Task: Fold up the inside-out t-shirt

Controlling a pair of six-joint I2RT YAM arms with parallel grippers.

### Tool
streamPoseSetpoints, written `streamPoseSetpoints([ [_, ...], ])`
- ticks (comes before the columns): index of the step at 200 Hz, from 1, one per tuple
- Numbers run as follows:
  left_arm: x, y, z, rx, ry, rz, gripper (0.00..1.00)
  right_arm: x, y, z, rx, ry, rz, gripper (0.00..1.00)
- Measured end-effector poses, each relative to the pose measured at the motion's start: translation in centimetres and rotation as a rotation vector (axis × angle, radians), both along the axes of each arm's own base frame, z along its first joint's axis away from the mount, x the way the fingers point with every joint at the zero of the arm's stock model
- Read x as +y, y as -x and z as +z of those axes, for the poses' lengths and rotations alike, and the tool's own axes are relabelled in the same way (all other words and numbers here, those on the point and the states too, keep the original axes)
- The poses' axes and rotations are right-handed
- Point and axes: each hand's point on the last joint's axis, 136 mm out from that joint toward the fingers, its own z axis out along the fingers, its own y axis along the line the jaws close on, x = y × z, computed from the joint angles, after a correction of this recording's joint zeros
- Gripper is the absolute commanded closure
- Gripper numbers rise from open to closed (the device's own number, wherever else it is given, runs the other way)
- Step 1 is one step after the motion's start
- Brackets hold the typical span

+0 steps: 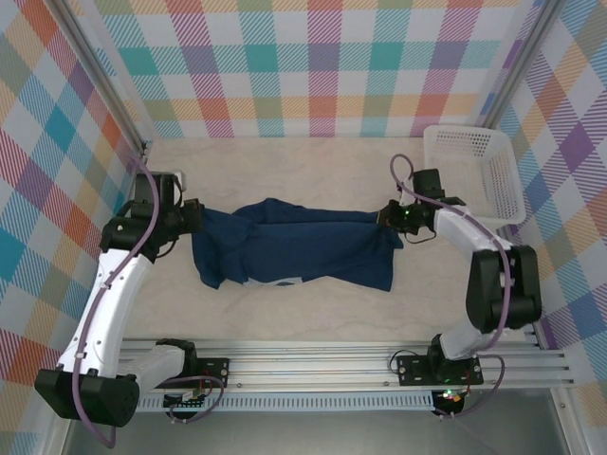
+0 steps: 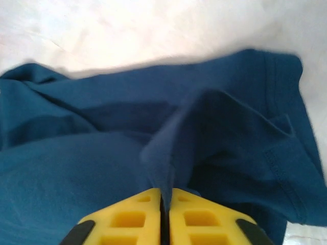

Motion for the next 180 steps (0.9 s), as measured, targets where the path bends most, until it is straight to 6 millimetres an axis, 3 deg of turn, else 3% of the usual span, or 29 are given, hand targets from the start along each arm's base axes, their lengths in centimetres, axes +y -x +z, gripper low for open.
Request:
streamPoseSetpoints([
  [23, -0.1, 0.2, -1.0, 0.024, 0.011, 0.001, 1.0, -0.2, 0.2, -1.7, 0.042, 0.022, 0.004, 0.67],
  [66, -0.4, 0.5, -1.7, 0.036, 0.028, -0.012, 1.0, -1.0, 0.6, 0.7, -0.042, 0.059, -0.003, 0.57],
  [93, -0.7, 0.7, -2.2, 0.046, 0.039, -0.022, 1.0, -1.4, 1.2, 0.6, -0.05, 0.081, -0.006, 0.56],
  [132, -0.8, 0.5, -2.0, 0.029, 0.049, -0.028, 1.0, -2.1, 1.5, -1.2, -0.014, 0.134, -0.007, 0.55],
  [180, -1.1, 0.5, -1.9, 0.028, 0.062, -0.039, 1.0, -2.5, 3.4, -3.5, 0.053, 0.148, -0.006, 0.57],
])
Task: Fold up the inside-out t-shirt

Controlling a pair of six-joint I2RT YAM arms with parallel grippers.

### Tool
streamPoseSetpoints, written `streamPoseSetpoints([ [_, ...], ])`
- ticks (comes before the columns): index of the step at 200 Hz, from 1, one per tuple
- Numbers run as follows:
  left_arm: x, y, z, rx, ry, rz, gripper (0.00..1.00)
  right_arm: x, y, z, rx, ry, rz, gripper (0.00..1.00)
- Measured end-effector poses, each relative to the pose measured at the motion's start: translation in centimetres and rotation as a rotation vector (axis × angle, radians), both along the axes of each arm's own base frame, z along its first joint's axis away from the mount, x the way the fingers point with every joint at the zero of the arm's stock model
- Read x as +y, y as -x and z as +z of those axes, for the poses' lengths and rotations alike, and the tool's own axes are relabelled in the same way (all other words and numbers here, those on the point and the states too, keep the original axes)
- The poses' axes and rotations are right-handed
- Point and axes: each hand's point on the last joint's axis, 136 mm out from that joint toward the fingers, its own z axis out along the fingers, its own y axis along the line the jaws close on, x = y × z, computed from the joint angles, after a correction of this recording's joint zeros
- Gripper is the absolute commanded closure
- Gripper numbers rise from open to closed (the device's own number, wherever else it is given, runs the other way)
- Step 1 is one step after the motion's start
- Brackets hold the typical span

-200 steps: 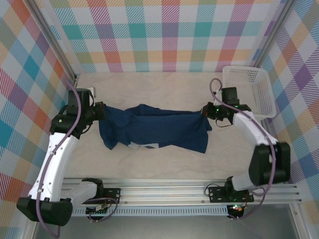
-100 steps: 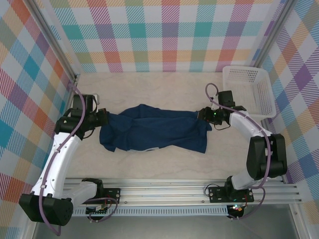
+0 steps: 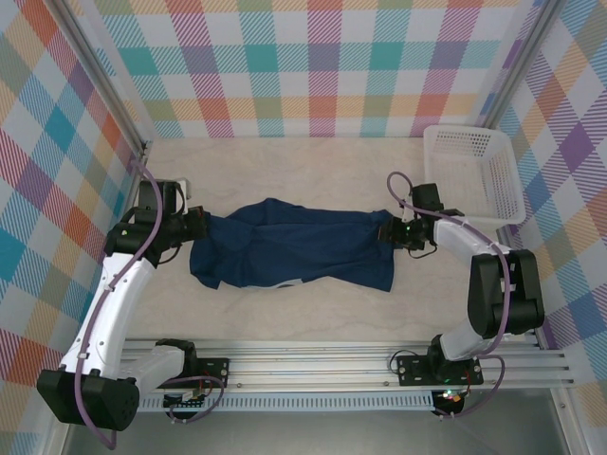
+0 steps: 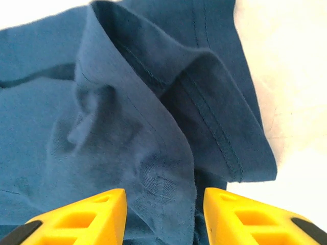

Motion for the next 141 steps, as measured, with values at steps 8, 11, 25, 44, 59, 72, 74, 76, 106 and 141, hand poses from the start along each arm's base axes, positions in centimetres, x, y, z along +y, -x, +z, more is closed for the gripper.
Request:
streamPoseSetpoints([
  [8, 0.0, 0.0, 0.0, 0.0, 0.001, -0.001, 1.0, 0.0, 0.3, -0.3, 0.008, 0.001, 0.0, 0.57],
  [11, 0.0, 0.0, 0.0, 0.0, 0.002, -0.002, 1.0, 0.0, 0.3, -0.4, 0.011, 0.002, 0.0, 0.57],
  [25, -0.1, 0.0, 0.0, 0.0, 0.004, -0.003, 1.0, -0.1, 0.6, -0.6, 0.019, 0.002, 0.001, 0.6],
  [44, -0.1, 0.0, 0.0, 0.001, 0.005, -0.005, 1.0, 0.0, 0.6, -0.7, 0.022, -0.001, 0.002, 0.65],
  [59, -0.1, 0.0, 0.0, 0.001, 0.005, -0.005, 1.0, 0.1, 0.7, -0.9, 0.027, -0.004, 0.005, 0.69],
  [72, -0.1, 0.0, 0.0, 0.001, 0.005, -0.005, 1.0, 0.2, 0.7, -1.0, 0.028, -0.005, 0.007, 0.7],
  [74, -0.1, 0.0, 0.0, 0.001, 0.005, -0.005, 1.0, 0.2, 0.8, -1.0, 0.029, -0.004, 0.008, 0.7],
  [76, -0.1, 0.0, 0.0, 0.001, 0.005, -0.005, 1.0, 0.2, 0.8, -1.0, 0.03, -0.005, 0.008, 0.7],
  [106, -0.1, 0.0, 0.0, 0.001, 0.005, -0.005, 1.0, 0.3, 0.8, -1.3, 0.039, -0.006, 0.01, 0.69],
  [141, -0.1, 0.0, 0.0, 0.001, 0.006, -0.005, 1.0, 0.3, 0.8, -1.6, 0.045, -0.005, 0.011, 0.75],
])
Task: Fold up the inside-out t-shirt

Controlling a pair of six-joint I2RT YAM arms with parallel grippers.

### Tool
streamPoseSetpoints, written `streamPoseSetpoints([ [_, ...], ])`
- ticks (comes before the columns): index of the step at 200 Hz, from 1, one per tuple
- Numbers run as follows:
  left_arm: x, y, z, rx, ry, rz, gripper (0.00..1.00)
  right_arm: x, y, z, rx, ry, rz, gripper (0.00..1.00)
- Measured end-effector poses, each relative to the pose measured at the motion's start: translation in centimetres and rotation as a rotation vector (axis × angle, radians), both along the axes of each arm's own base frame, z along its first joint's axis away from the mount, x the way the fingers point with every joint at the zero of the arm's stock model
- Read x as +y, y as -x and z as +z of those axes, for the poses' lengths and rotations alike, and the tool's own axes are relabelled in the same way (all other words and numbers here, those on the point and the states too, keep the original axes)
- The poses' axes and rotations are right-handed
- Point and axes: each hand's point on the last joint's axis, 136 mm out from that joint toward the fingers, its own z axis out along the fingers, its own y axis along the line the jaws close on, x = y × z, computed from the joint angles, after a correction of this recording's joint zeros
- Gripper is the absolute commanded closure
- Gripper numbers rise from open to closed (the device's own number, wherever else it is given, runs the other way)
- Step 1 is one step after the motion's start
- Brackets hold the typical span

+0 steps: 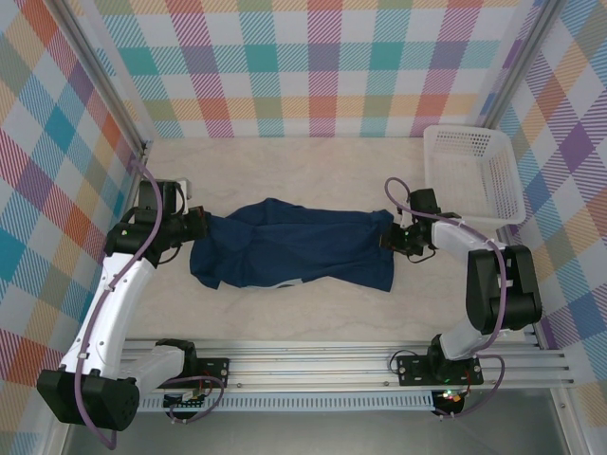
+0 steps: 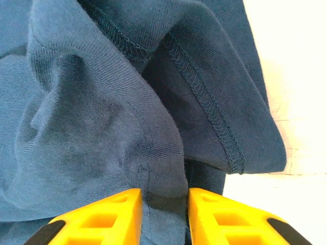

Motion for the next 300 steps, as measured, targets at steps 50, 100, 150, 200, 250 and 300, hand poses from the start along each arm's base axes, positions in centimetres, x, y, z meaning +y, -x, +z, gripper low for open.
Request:
streamPoseSetpoints([
  [50, -0.1, 0.0, 0.0, 0.0, 0.005, -0.005, 1.0, 0.2, 0.0, 0.1, -0.007, 0.003, 0.011, 0.92],
  [100, -0.1, 0.0, 0.0, -0.001, 0.005, -0.004, 1.0, 0.2, -0.2, 2.2, -0.066, -0.004, 0.015, 1.0],
  [150, 0.6, 0.1, 0.8, -0.03, 0.009, 0.02, 1.0, 0.2, -0.1, 9.1, -0.237, -0.022, 0.024, 1.0],
  [200, 2.1, -0.1, 6.0, -0.162, 0.042, 0.1, 1.0, 0.4, -1.0, 24.5, -0.61, -0.074, 0.024, 1.0],
  [250, 3.4, 2.5, 20.0, -0.518, 0.053, 0.162, 1.0, -1.2, 4.4, 39.4, -0.973, -0.073, 0.004, 1.0],
  [300, 5.4, 10.5, 31.8, -0.865, -0.004, 0.224, 1.0, -3.3, 11.9, 49.1, -1.231, -0.03, -0.034, 1.0],
])
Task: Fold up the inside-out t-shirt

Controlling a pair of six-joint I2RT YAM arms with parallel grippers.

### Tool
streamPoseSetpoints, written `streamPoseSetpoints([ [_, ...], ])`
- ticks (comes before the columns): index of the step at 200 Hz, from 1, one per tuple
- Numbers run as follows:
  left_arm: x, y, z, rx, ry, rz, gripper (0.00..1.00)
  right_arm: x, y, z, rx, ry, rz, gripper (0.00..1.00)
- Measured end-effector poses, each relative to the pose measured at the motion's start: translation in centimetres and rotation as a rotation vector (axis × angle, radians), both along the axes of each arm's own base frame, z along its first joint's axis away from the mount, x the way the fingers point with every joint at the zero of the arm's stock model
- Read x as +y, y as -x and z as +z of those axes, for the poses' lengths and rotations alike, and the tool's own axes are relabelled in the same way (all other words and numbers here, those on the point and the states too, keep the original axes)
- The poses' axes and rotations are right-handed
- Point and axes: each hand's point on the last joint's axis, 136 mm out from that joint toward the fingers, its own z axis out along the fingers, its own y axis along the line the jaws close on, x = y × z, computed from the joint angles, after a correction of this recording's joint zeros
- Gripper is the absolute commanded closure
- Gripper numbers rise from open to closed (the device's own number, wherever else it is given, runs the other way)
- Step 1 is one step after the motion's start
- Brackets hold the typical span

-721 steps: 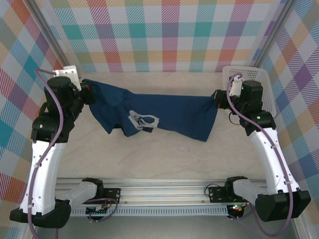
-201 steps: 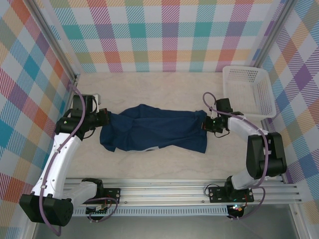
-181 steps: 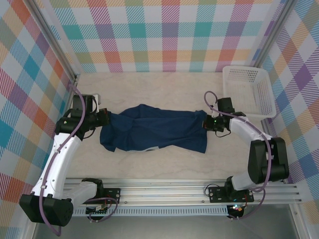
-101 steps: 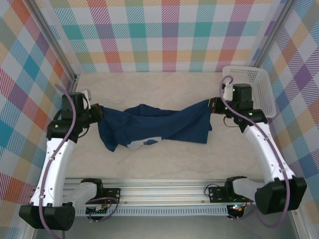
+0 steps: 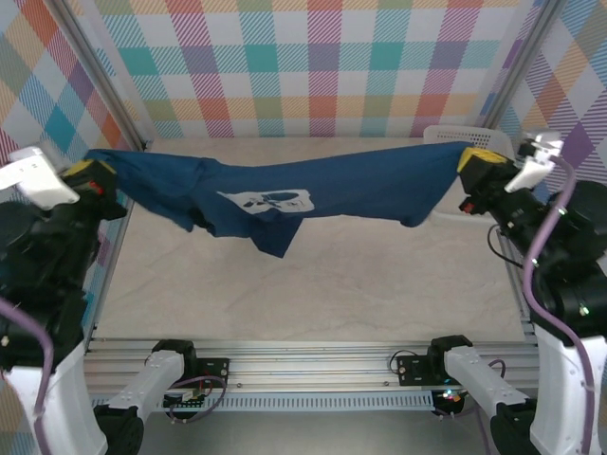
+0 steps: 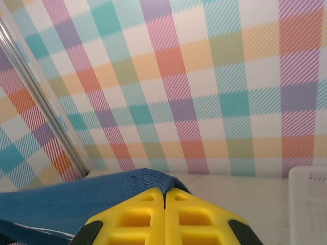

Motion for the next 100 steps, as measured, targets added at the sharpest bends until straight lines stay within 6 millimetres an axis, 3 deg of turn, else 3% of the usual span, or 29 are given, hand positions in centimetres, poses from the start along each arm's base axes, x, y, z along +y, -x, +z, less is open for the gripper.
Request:
streamPoseSetpoints([
  [26, 1.4, 3.1, 3.3, -0.098, -0.05, 0.082, 1.0, -1.1, 2.2, 2.3, -0.074, 0.017, -0.048, 1.0],
  [49, 2.0, 2.6, 4.1, -0.098, -0.08, 0.119, 1.0, -1.4, 1.8, 2.4, -0.07, 0.025, -0.068, 1.0],
  [73, 2.1, -1.3, 3.6, -0.036, -0.1, 0.134, 1.0, -1.0, -1.1, 1.4, -0.02, 0.034, -0.068, 1.0],
  [100, 2.1, -8.7, 1.4, 0.076, -0.129, 0.146, 1.0, -0.4, -7.1, -0.4, 0.047, 0.046, -0.083, 1.0],
])
